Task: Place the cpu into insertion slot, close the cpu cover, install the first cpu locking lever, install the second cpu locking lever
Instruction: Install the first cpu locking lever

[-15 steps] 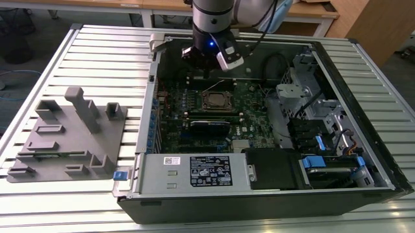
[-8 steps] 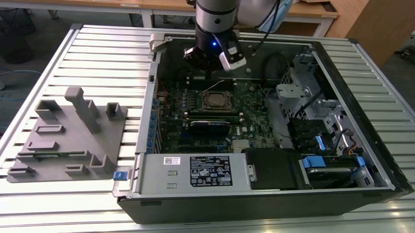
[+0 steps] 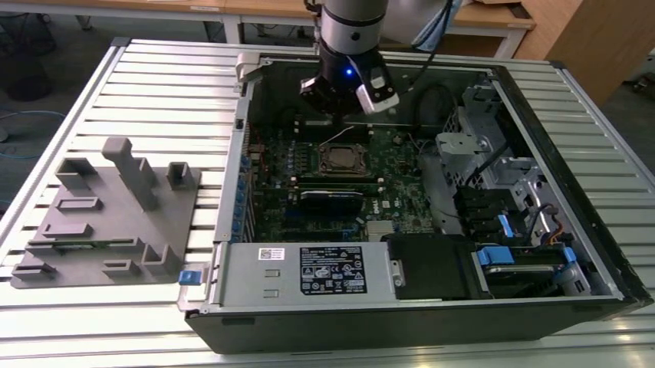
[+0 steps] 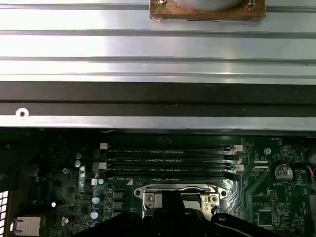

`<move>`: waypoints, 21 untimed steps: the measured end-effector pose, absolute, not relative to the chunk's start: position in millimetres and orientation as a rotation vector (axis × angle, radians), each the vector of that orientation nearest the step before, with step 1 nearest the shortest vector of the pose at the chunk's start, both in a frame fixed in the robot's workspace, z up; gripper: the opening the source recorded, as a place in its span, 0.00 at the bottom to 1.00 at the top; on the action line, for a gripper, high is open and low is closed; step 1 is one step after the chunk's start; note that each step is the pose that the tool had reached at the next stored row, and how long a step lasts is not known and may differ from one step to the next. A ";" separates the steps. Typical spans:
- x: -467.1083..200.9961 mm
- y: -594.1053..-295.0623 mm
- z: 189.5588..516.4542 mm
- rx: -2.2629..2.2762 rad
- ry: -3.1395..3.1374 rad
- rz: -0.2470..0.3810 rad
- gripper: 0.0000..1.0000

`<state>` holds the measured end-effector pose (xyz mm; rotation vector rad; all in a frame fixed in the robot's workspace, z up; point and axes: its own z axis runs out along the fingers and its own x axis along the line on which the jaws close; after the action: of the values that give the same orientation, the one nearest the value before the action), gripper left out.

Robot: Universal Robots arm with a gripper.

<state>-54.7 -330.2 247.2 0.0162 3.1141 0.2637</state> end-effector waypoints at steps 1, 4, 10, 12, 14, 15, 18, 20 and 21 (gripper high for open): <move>-53.0 -330.1 246.2 0.017 3.114 0.264 0.11; -50.2 -329.6 243.1 0.020 3.114 0.264 0.11; -50.0 -321.7 238.8 0.024 3.114 0.256 0.11; -50.0 -319.2 237.2 0.026 3.115 0.250 0.11; -50.0 -318.1 236.0 0.027 3.115 0.243 0.11; -50.0 -317.8 235.3 0.028 3.115 0.241 0.11; -50.0 -316.5 233.7 0.031 3.115 0.234 0.11; -50.0 -315.5 232.8 0.033 3.116 0.231 0.11; -50.0 -315.2 232.7 0.033 3.116 0.230 0.11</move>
<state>-50.0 -315.2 232.7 0.0330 3.1156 0.2302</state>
